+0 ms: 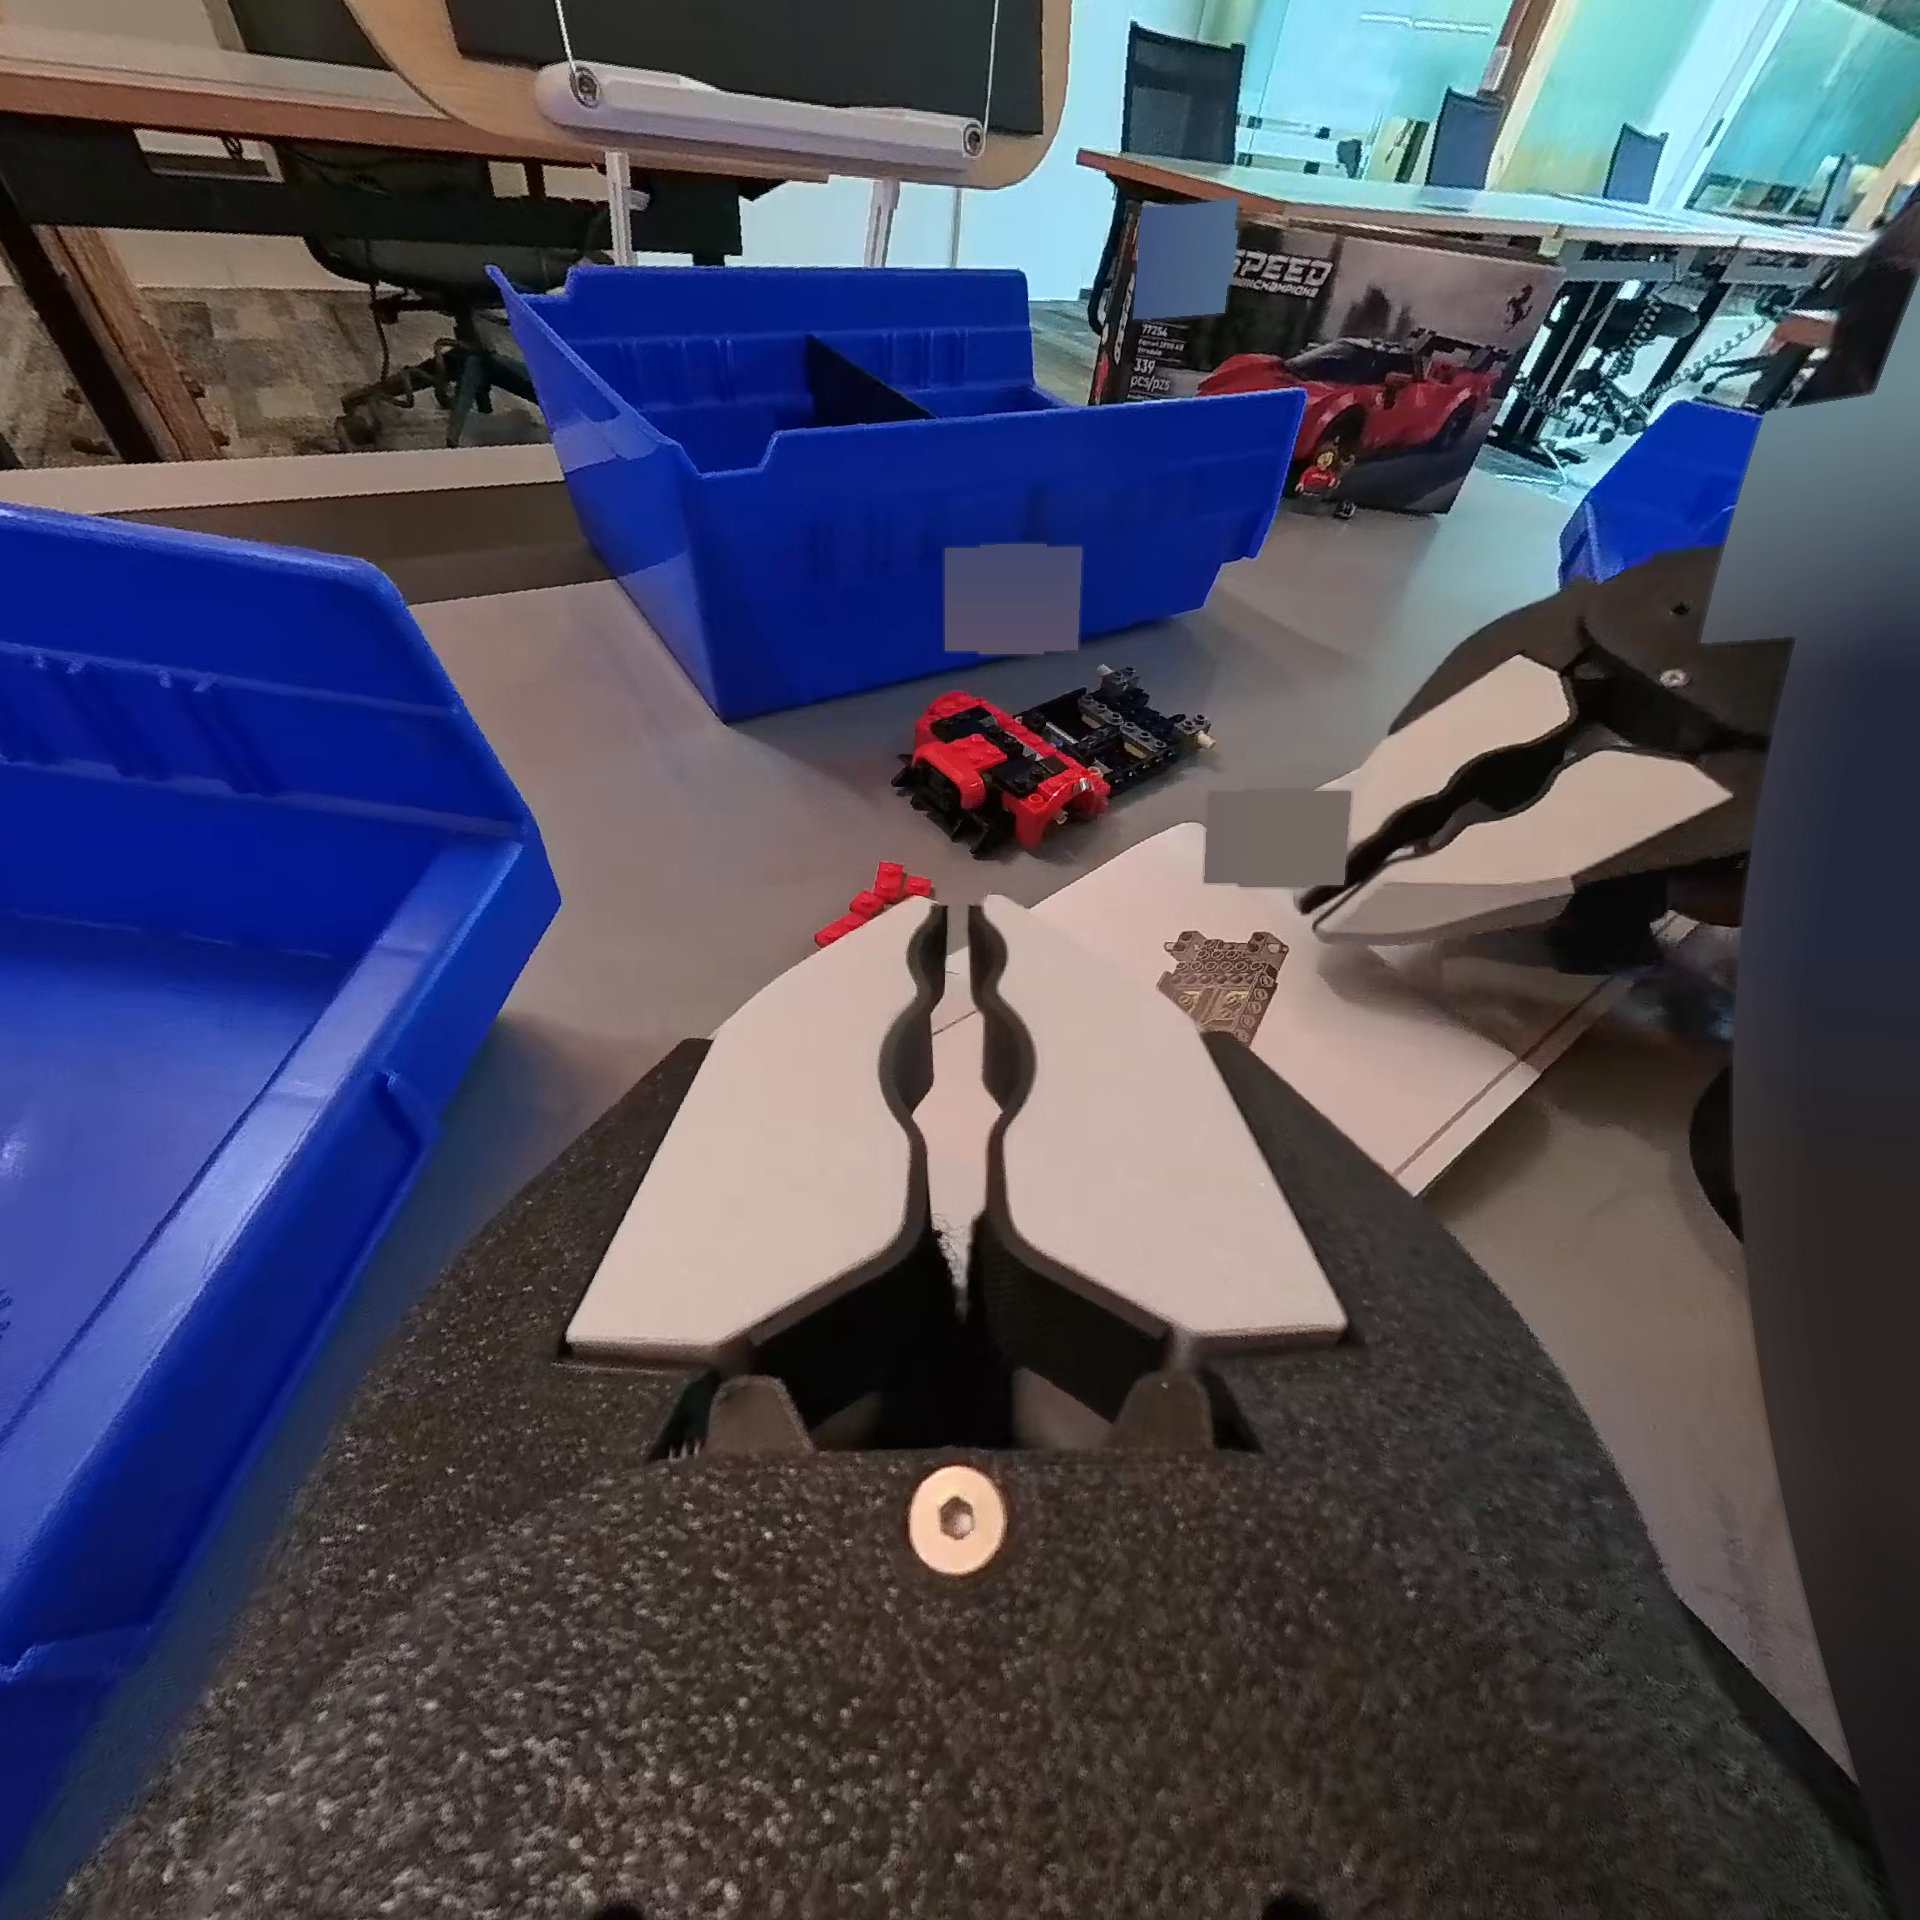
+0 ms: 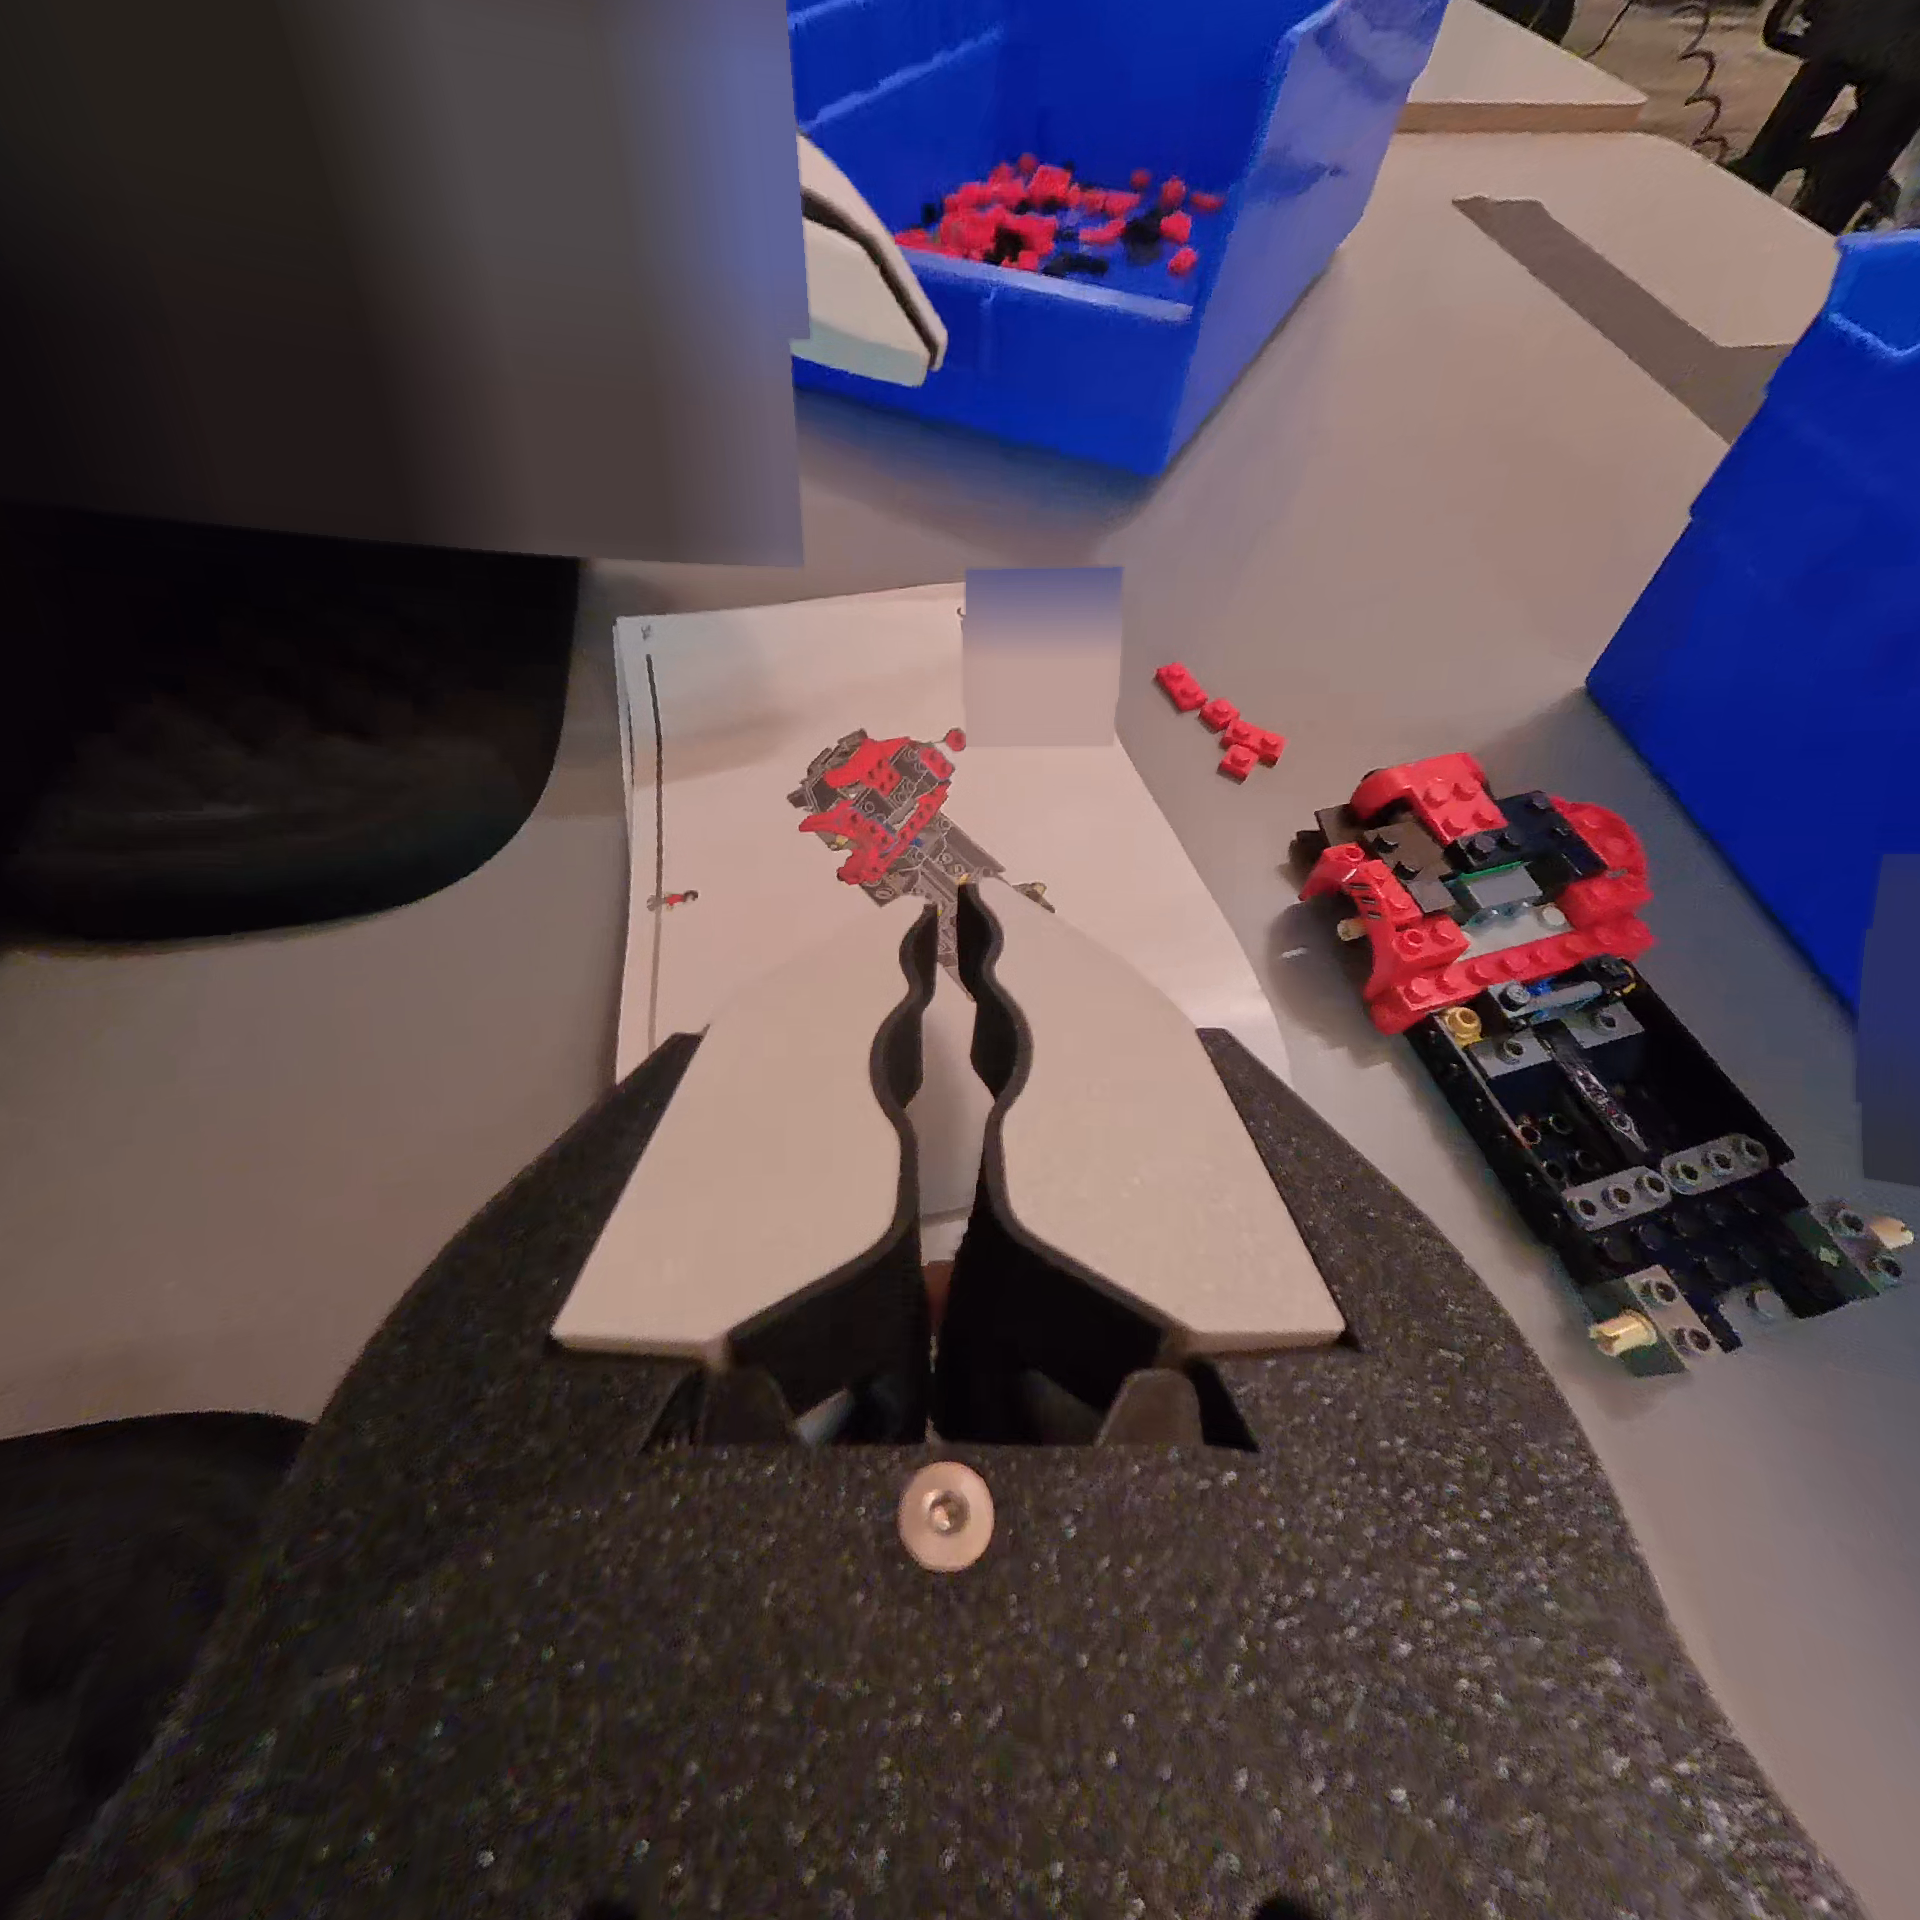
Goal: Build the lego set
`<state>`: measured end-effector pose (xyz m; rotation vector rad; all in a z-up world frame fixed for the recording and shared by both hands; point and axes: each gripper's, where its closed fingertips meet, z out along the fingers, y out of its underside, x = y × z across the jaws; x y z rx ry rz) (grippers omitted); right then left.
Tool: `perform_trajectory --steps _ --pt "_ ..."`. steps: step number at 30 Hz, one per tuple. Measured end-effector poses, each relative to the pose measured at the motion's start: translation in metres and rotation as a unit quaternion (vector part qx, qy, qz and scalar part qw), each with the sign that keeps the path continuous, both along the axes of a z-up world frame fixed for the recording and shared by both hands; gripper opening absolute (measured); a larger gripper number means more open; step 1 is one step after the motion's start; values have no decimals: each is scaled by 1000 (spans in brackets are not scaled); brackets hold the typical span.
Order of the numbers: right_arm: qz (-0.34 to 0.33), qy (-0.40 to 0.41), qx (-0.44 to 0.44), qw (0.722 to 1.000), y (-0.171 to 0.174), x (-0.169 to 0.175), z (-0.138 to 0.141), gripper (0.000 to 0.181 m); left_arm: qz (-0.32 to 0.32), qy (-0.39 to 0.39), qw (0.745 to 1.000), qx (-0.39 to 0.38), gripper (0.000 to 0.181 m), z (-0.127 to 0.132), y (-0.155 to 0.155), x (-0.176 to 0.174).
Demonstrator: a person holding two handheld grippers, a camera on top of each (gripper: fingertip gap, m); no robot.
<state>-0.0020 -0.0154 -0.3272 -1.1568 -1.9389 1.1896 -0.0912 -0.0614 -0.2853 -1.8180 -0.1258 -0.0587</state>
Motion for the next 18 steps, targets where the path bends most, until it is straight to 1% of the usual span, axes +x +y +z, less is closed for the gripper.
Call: perform_trajectory --steps 4,11,15,18 --pt "-1 -3 7 1000 0 0 -2 8 -6 1 1000 -3 7 -1 1 2" --pt "-14 -8 0 1000 3 -2 -2 22 -10 6 1000 -7 10 -2 1 3" --pt "-19 -13 0 1000 5 -3 -3 23 -8 5 1000 -8 12 -2 1 3" --pt "-21 -13 -4 1000 5 -3 -3 23 -2 1 1000 -10 17 -3 1 1"
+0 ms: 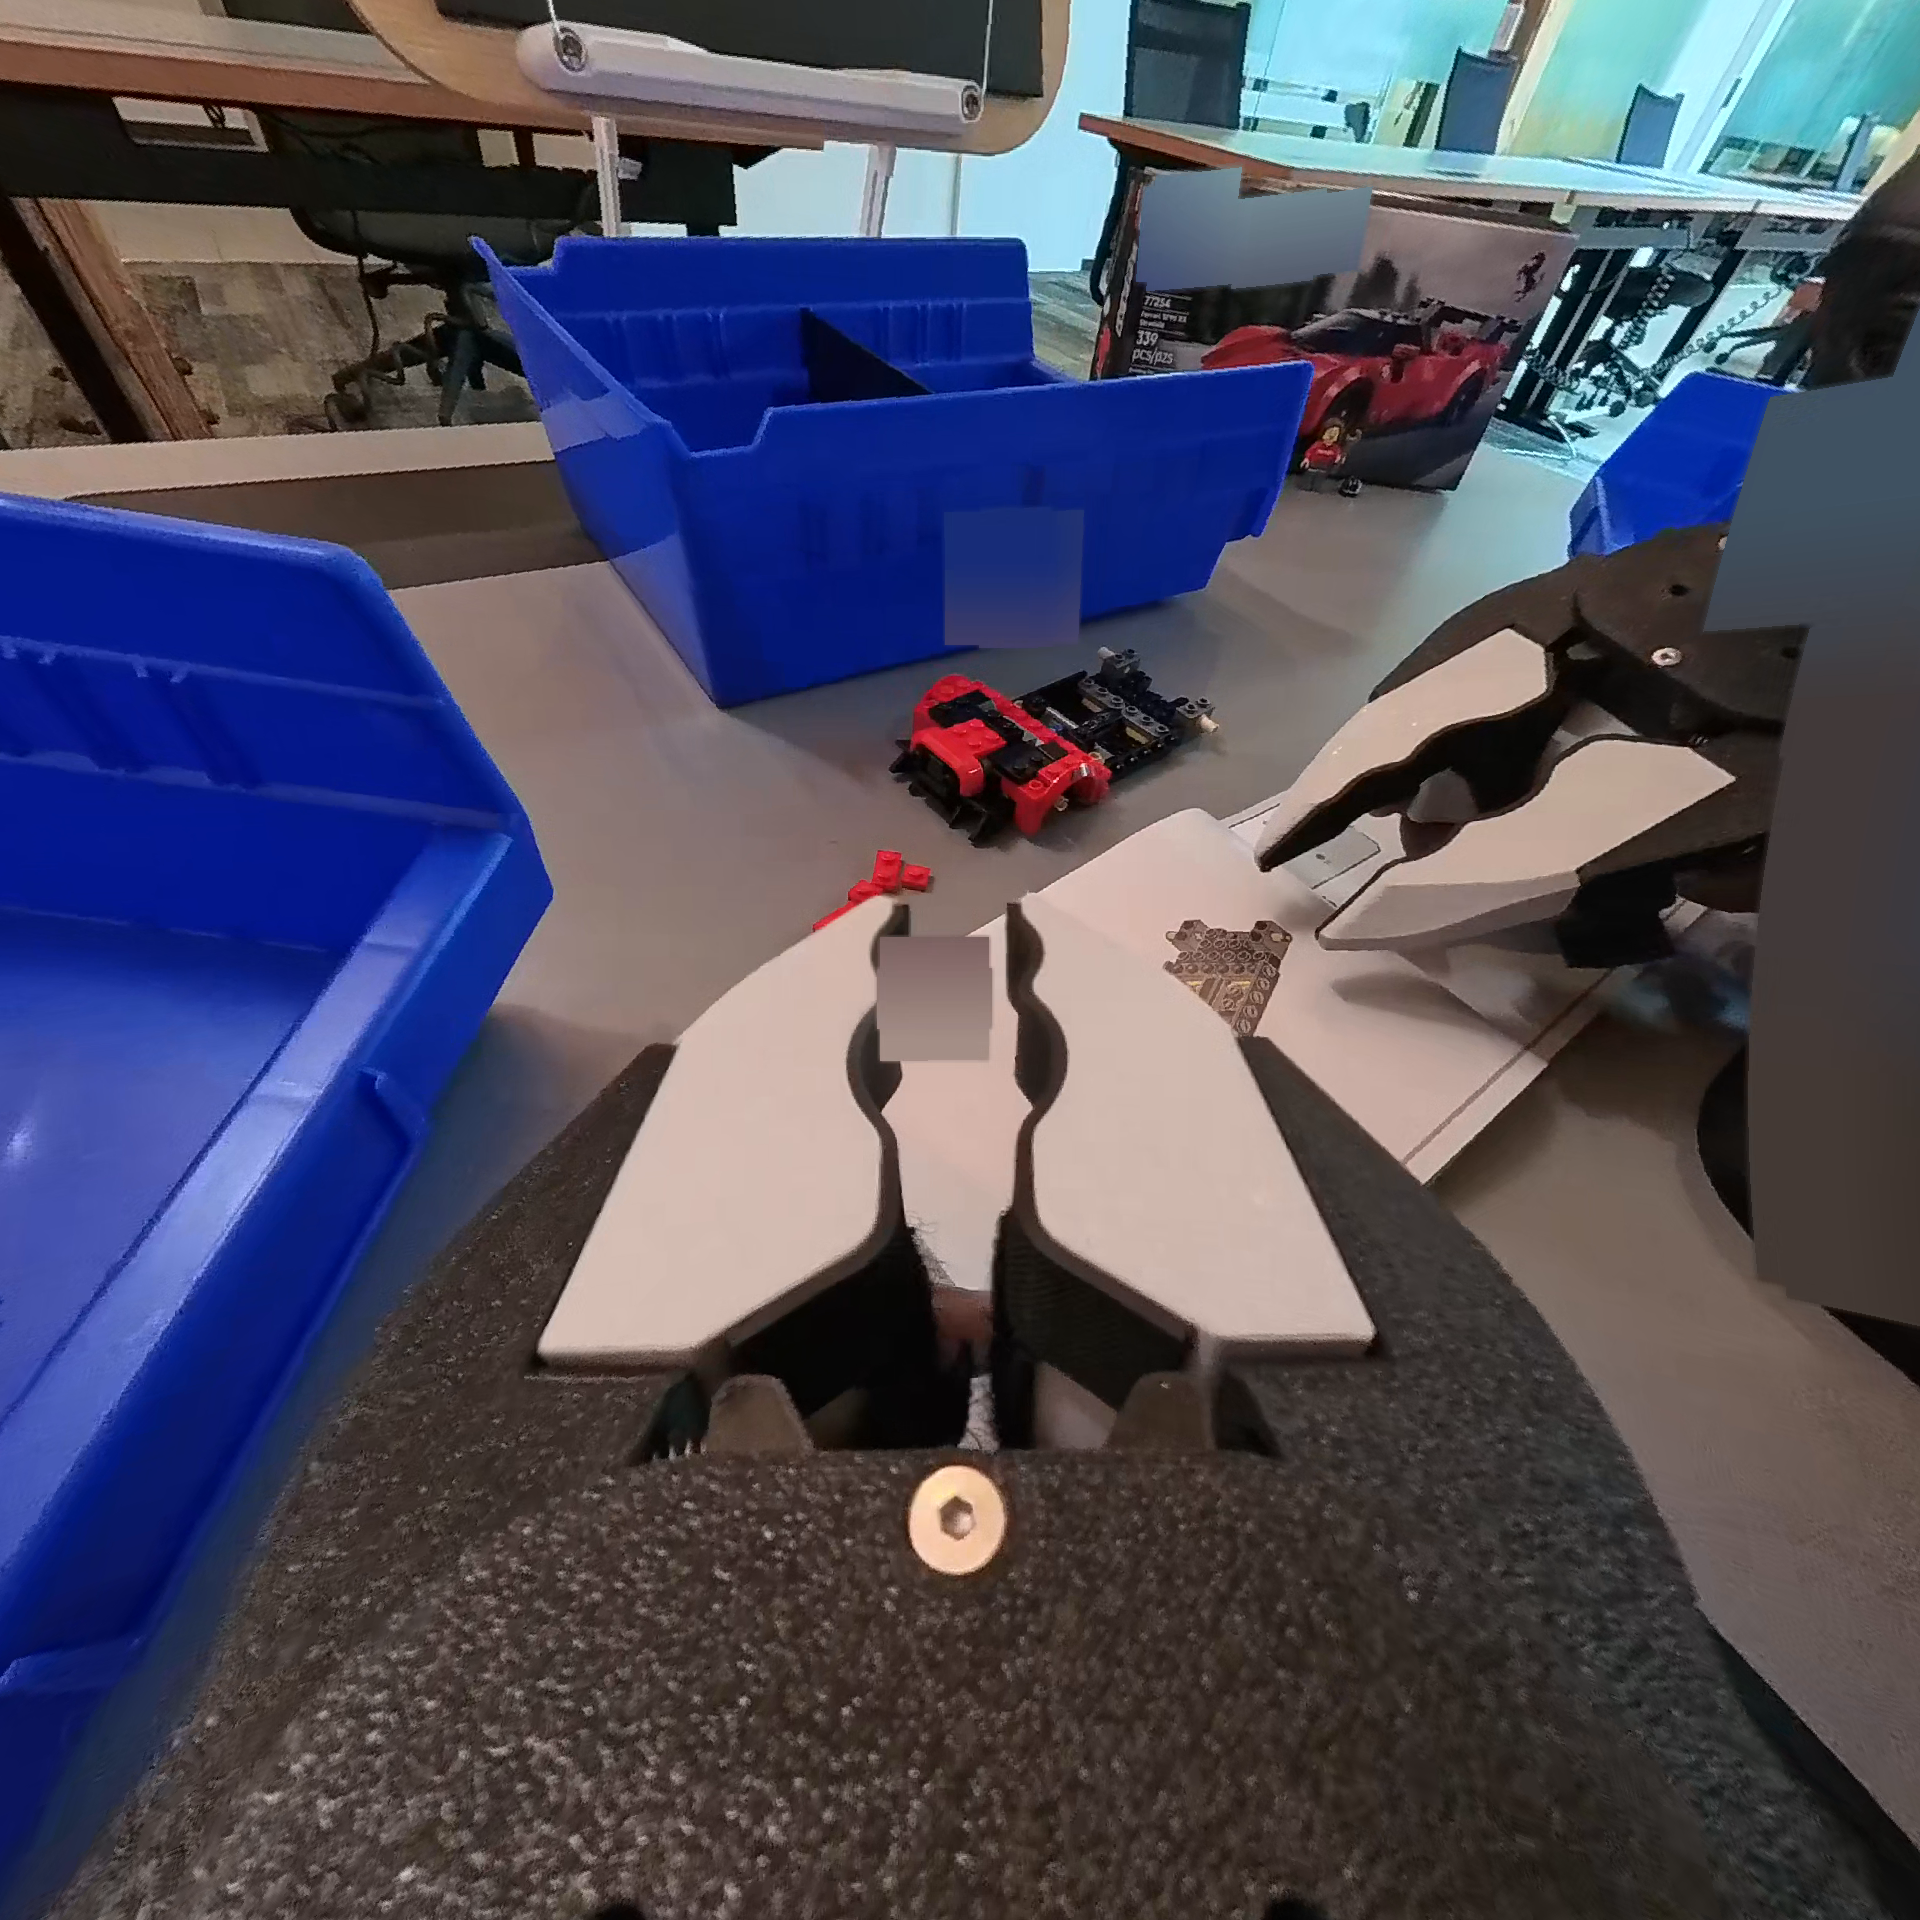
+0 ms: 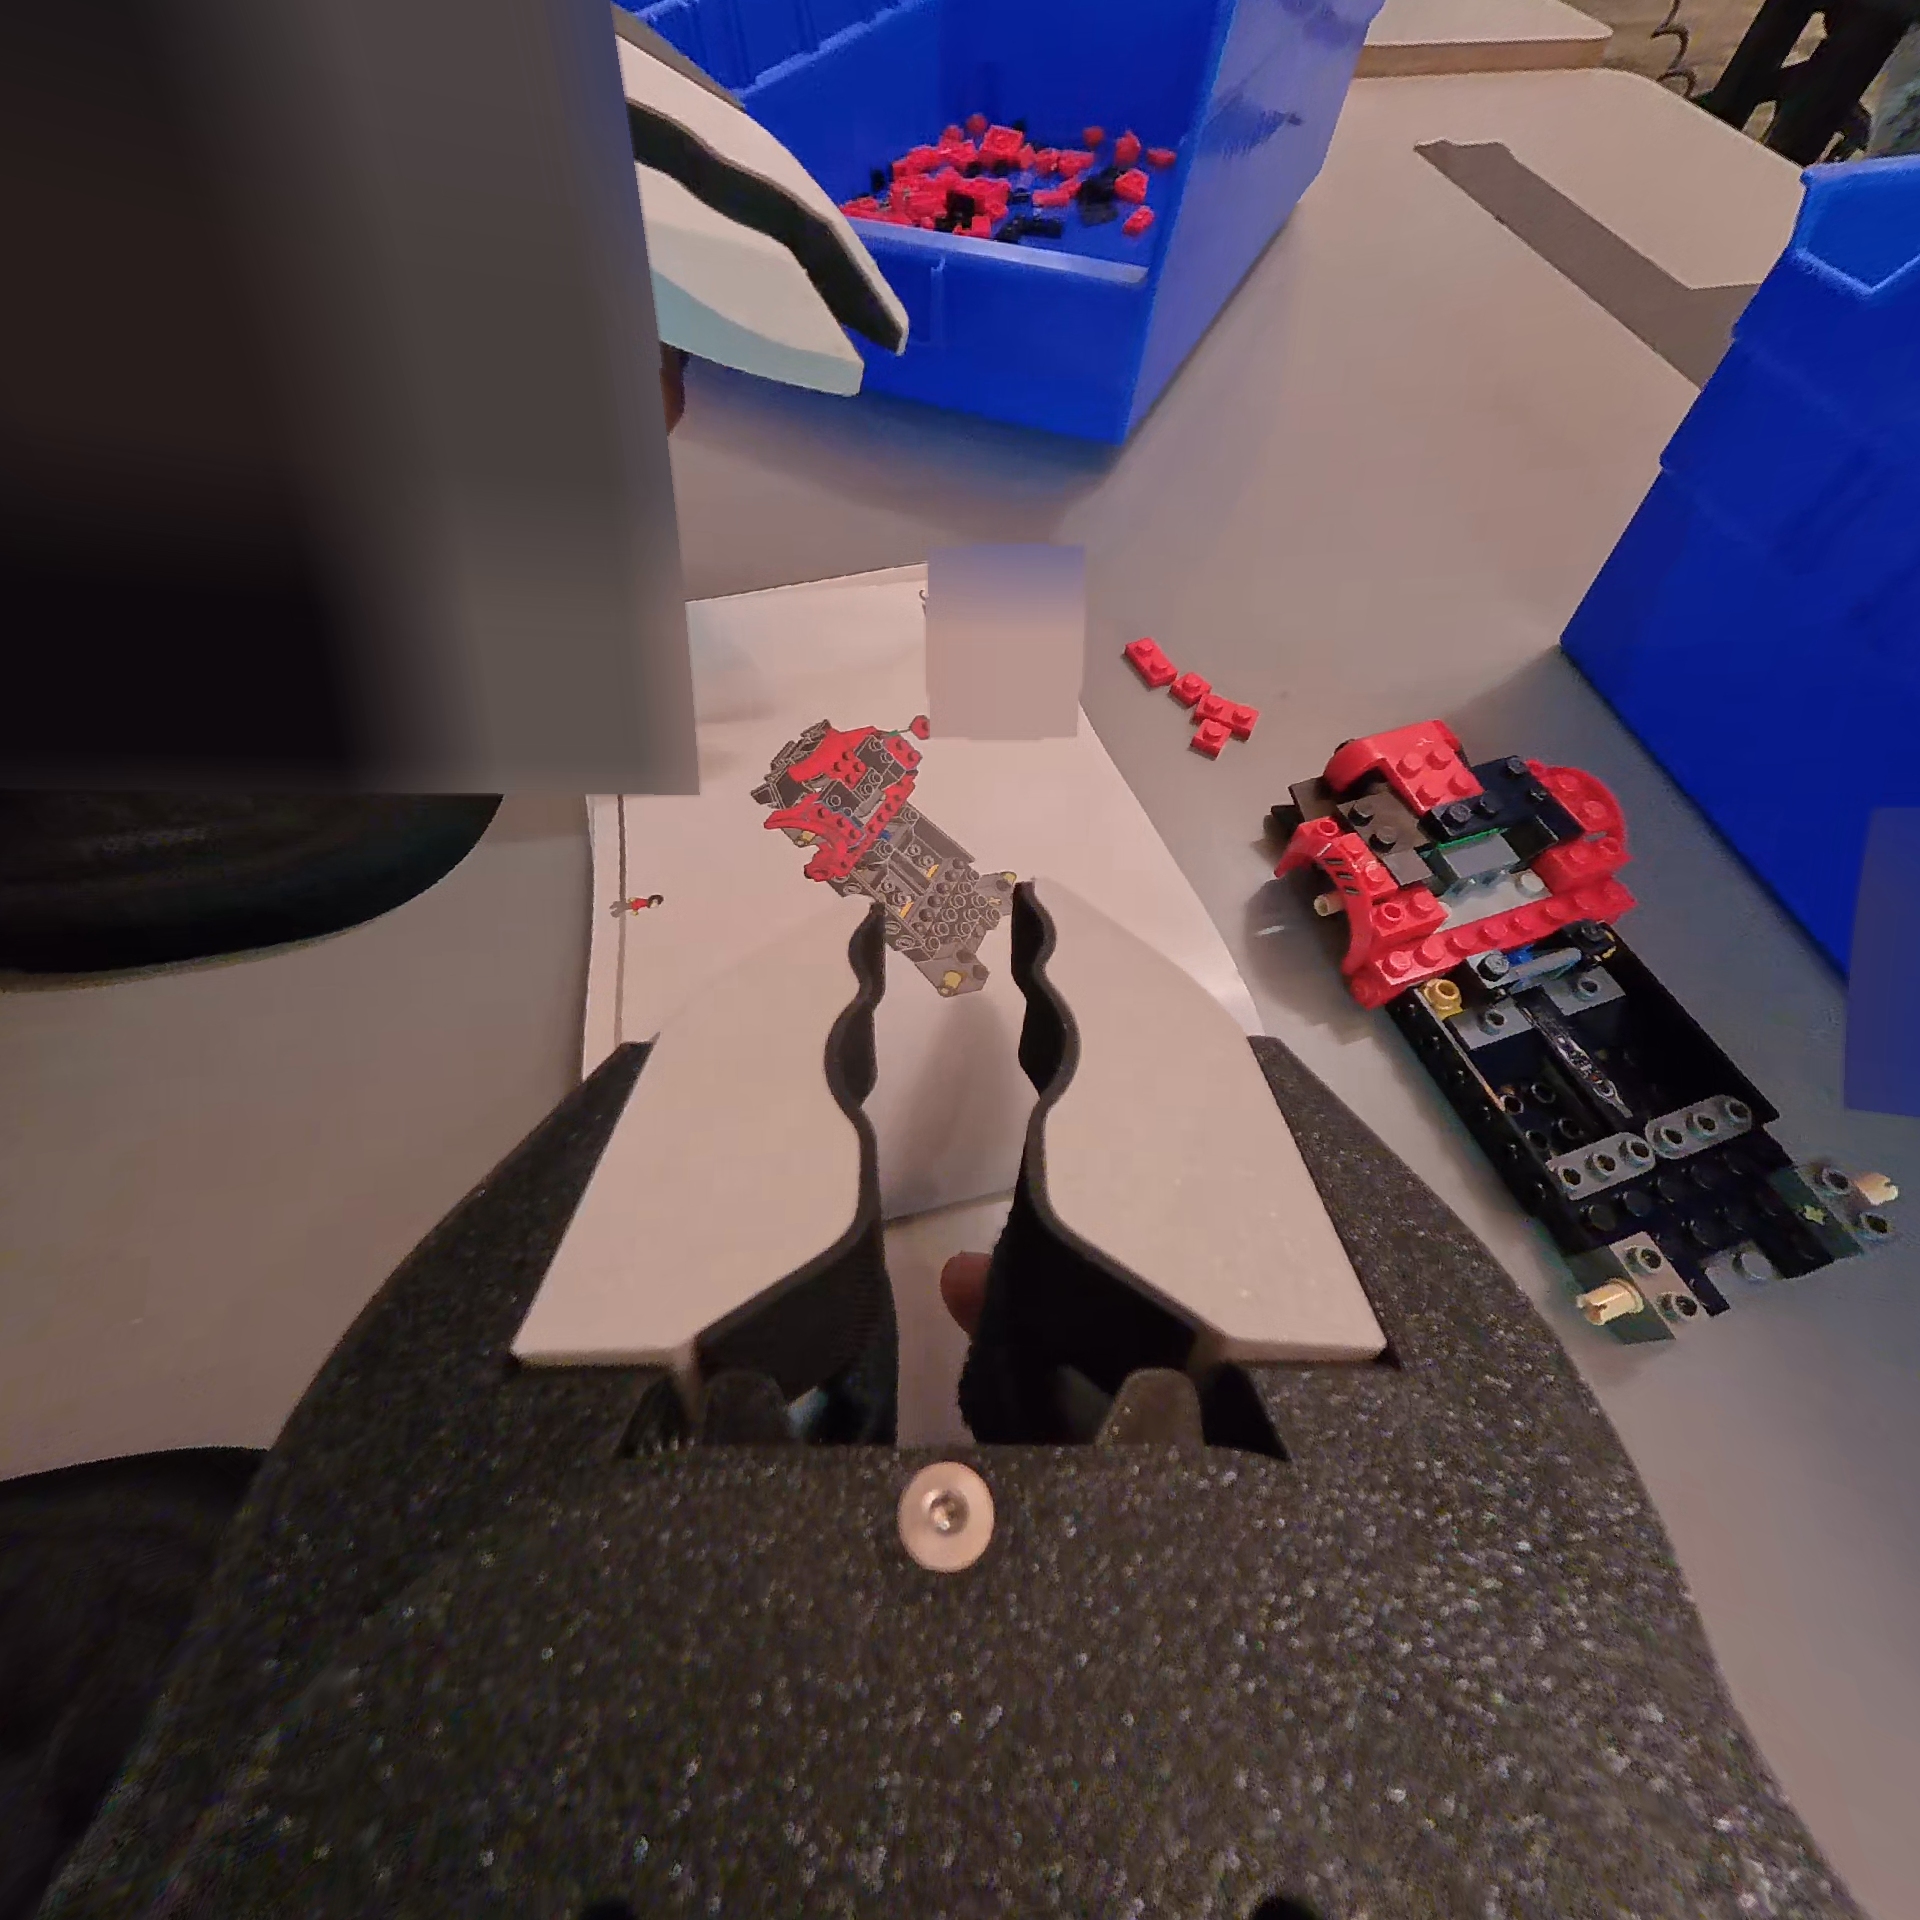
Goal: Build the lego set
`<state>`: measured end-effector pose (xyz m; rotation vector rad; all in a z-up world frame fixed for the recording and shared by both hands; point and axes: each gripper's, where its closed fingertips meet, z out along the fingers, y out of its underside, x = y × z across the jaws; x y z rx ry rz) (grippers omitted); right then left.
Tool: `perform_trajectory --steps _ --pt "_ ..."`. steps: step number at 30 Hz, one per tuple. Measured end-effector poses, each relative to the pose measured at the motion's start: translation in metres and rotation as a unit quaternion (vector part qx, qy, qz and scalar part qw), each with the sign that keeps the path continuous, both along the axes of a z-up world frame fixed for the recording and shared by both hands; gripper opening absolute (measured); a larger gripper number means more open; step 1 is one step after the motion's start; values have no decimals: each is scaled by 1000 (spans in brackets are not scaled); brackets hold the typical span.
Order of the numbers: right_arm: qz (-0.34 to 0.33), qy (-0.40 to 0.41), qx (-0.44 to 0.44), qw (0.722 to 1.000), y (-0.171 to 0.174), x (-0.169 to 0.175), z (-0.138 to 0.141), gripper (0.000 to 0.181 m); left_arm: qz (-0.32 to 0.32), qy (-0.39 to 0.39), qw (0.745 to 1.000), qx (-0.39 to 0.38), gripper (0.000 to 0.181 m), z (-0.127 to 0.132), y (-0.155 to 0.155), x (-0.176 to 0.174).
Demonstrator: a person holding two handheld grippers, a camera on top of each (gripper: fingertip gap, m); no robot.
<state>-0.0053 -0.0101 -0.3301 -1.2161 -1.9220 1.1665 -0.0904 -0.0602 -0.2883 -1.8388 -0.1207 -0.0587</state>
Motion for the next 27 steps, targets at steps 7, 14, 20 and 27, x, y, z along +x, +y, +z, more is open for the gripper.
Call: perform_trajectory --steps 7,14,20,27 --pt "-1 -2 -10 1000 1 0 1 22 6 -6 1000 -1 23 -1 0 -2" --pt "1 -1 -12 1000 0 0 2 21 6 -10 1000 -5 24 -2 0 -3" --pt "4 -3 -16 1000 0 1 2 17 2 -7 1000 -7 24 -2 0 -1" --pt "35 -29 36 998 7 -8 25 36 -3 -11 1000 -8 24 -3 1 0"
